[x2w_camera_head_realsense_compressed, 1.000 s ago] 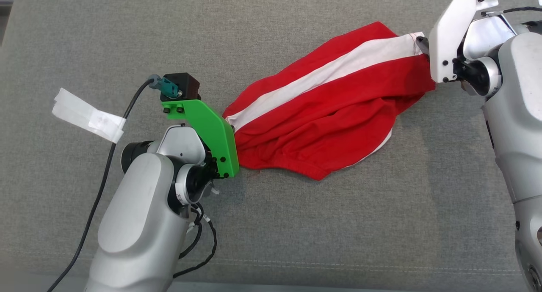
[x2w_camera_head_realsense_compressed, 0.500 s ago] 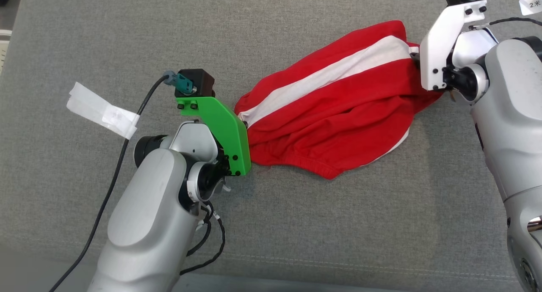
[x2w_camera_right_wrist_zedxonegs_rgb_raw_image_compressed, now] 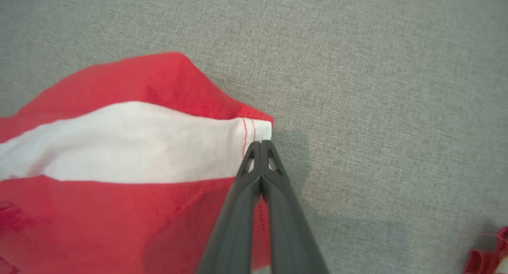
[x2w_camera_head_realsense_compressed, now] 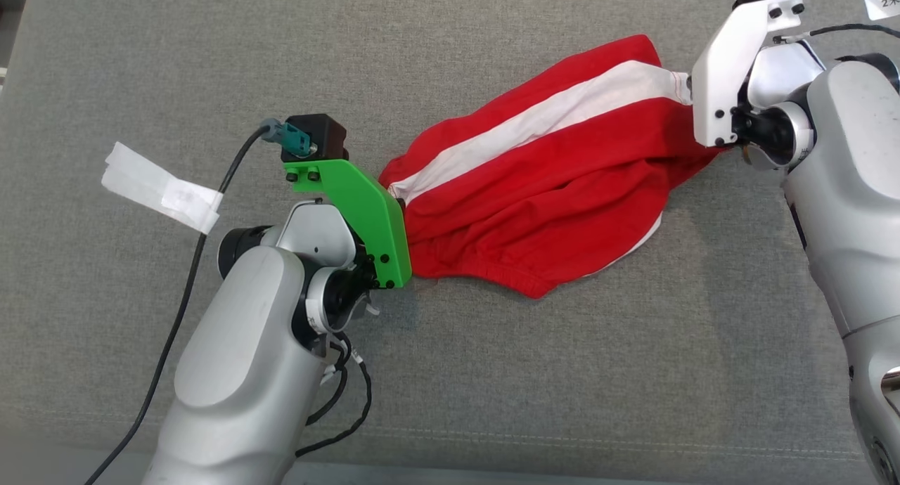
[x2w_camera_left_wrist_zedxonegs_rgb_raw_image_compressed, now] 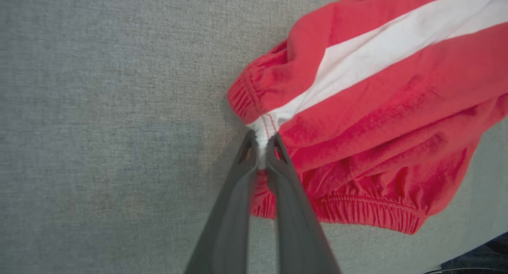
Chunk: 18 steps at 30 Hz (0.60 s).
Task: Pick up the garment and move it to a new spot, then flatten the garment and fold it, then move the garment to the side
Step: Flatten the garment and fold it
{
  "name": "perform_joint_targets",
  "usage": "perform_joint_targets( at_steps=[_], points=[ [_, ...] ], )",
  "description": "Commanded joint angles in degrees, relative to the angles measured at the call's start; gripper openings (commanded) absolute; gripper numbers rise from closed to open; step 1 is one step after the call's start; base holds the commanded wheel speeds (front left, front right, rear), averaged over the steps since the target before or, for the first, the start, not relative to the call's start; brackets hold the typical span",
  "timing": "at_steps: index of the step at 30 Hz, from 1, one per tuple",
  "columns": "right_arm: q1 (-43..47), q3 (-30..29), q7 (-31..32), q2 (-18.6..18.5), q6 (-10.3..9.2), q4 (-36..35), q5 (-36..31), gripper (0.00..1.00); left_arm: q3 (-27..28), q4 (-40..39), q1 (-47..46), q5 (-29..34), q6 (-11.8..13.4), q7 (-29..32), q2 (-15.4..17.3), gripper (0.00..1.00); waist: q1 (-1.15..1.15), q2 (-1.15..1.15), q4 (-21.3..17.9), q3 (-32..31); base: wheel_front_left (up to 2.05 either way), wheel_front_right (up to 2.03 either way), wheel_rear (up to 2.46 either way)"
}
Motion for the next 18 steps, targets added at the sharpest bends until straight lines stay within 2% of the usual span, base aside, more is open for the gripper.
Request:
perform_joint_targets(
  at_steps=[1, 7, 8, 9, 18],
  points=[
    [0.79, 0.19, -0.55, -0.68, -0.02, -0.44, 0.44, 0.00, 0.35, -0.23, -0.44, -0.09, 0.27, -0.37, 0.36, 0.00, 0.00, 0.00, -0.07, -0.02, 0.00, 0.00, 0.00],
    [1.22, 0.28, -2.93, -2.19, -0.02, -3.39, 1.23, 0.00, 0.53, -0.18, -0.77, -0.10, 0.31, -1.92, 0.37, 0.00, 0.00, 0.00, -0.03, -0.49, 0.00, 0.00, 0.00],
    [1.33, -0.20, -3.16, -2.50, -0.02, -3.57, 1.13, 0.21, 0.53, -0.06, -0.74, -0.14, 0.30, -1.98, 0.43, 0.00, 0.00, 0.00, -0.01, -0.57, 0.00, 0.00, 0.00],
    [1.52, -0.91, -3.00, -2.66, -0.02, -3.41, 1.24, 1.00, 0.46, 0.04, -0.66, -0.15, 0.28, -2.02, 0.47, 0.00, 0.00, 0.00, 0.02, -0.63, 0.00, 0.00, 0.00],
    [2.46, -6.49, -2.02, 1.13, -0.02, 0.18, 0.98, 1.00, -0.54, 0.38, -0.39, -0.20, 0.52, -1.26, 0.43, 0.00, 0.00, 0.00, 0.35, 0.60, 0.00, 0.00, 0.00]
  ],
)
